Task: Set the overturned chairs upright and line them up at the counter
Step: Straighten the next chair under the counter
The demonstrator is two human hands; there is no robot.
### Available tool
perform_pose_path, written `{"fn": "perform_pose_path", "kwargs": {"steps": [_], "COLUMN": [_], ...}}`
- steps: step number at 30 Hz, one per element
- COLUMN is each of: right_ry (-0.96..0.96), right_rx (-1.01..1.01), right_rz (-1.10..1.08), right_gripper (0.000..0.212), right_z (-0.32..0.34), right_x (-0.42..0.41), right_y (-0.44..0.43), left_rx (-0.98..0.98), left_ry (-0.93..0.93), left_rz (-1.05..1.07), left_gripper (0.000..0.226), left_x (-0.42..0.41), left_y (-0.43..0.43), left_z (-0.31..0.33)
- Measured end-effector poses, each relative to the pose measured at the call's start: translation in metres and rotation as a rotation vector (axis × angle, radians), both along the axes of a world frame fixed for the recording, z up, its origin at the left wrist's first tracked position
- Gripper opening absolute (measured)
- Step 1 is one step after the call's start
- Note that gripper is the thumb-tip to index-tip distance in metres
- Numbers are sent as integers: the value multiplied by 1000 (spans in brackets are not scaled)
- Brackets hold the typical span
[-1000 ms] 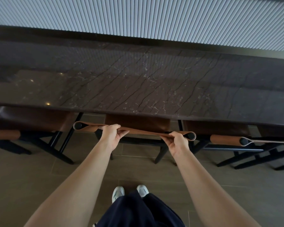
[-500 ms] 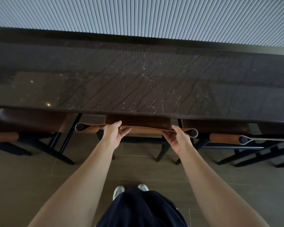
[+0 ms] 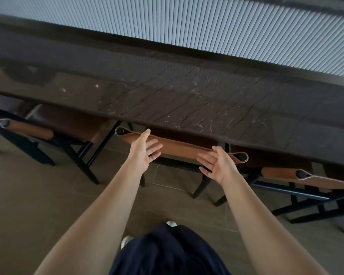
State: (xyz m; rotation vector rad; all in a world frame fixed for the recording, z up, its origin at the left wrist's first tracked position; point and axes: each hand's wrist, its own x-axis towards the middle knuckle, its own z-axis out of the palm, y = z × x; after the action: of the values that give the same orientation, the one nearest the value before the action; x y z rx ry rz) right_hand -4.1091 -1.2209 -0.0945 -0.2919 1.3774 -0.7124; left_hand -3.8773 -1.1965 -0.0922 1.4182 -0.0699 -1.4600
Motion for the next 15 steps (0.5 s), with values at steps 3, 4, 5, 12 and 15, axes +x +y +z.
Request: {"fn": "perform_pose_path", "kwargs": {"steps": [3, 4, 5, 12, 15], "right_ry": [29, 29, 27, -47, -69], "right_rx": [-65, -95, -125, -227, -219], "right_rz": [80, 96, 115, 197, 216], "right_gripper": [32, 32, 32, 30, 31], "right_z": [13, 16, 20, 32, 33], "right_x": [21, 30, 41, 132, 168], "right_y": [10, 14, 19, 61, 84], "left_rx": [-46, -57, -71, -137, -116], "left_ry": [-64, -85, -104, -234, -265], "left_rz": [-2, 8, 20, 40, 49], "left_gripper": [41, 39, 35, 35, 34], "left_x": [18, 26, 35, 117, 152], "left_y": [18, 25, 32, 98, 130], "left_z": [10, 13, 16, 31, 37]}}
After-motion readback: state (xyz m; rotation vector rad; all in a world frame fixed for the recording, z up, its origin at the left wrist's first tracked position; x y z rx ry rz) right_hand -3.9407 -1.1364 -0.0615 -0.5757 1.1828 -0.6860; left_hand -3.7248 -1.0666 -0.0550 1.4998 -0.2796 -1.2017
